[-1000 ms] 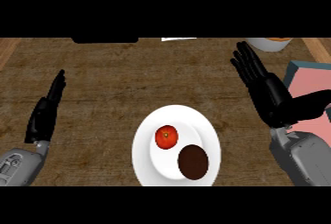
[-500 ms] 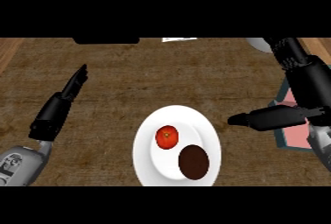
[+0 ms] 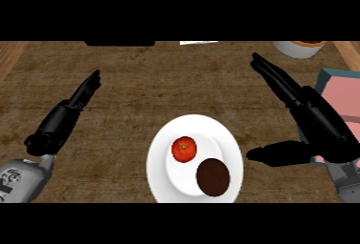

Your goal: Pick the tomato from the plate and place it in the cardboard box

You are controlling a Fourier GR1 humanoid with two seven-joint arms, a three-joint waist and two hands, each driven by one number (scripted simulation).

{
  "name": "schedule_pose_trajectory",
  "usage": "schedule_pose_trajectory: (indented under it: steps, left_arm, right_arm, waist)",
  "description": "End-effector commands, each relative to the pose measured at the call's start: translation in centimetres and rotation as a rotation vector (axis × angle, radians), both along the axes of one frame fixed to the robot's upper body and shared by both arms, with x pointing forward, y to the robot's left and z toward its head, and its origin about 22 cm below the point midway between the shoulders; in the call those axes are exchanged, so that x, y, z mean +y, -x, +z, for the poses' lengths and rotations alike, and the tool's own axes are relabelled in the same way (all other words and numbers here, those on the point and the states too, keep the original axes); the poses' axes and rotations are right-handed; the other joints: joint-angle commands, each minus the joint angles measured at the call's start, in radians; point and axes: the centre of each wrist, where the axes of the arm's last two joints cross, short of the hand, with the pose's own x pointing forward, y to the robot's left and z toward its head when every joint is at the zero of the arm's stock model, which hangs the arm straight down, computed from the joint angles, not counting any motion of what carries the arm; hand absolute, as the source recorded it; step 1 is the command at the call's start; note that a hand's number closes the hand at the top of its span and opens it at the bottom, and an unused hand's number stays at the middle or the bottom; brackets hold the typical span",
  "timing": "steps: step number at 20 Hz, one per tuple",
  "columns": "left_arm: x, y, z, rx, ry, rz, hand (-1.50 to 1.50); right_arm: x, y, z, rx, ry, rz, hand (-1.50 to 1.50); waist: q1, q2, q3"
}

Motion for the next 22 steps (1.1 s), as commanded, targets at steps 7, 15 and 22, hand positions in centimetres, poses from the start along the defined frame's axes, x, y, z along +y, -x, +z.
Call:
schedule_pose_trajectory:
  steps: [7, 15, 22]
  left_arm:
    - [-0.5, 0.2, -0.6, 0.023, -0.012, -0.023, 0.00]
    - [-0.1, 0.0, 0.1, -0.007, 0.001, -0.039, 0.00]
    - [1.5, 1.3, -0.5, 0.004, -0.008, -0.020, 0.00]
  right_arm:
    - [5.4, 2.3, 2.4, 0.131, 0.565, 0.052, -1.50]
    - [14.7, 4.9, 2.4, 0.181, 0.783, 0.039, -1.50]
    - [17.7, 4.5, 2.6, 0.314, 0.821, -0.014, -1.50]
  waist:
    - [0.019, -0.003, -0.004]
    - [0.019, -0.002, -0.002]
    - [0.008, -0.001, 0.000]
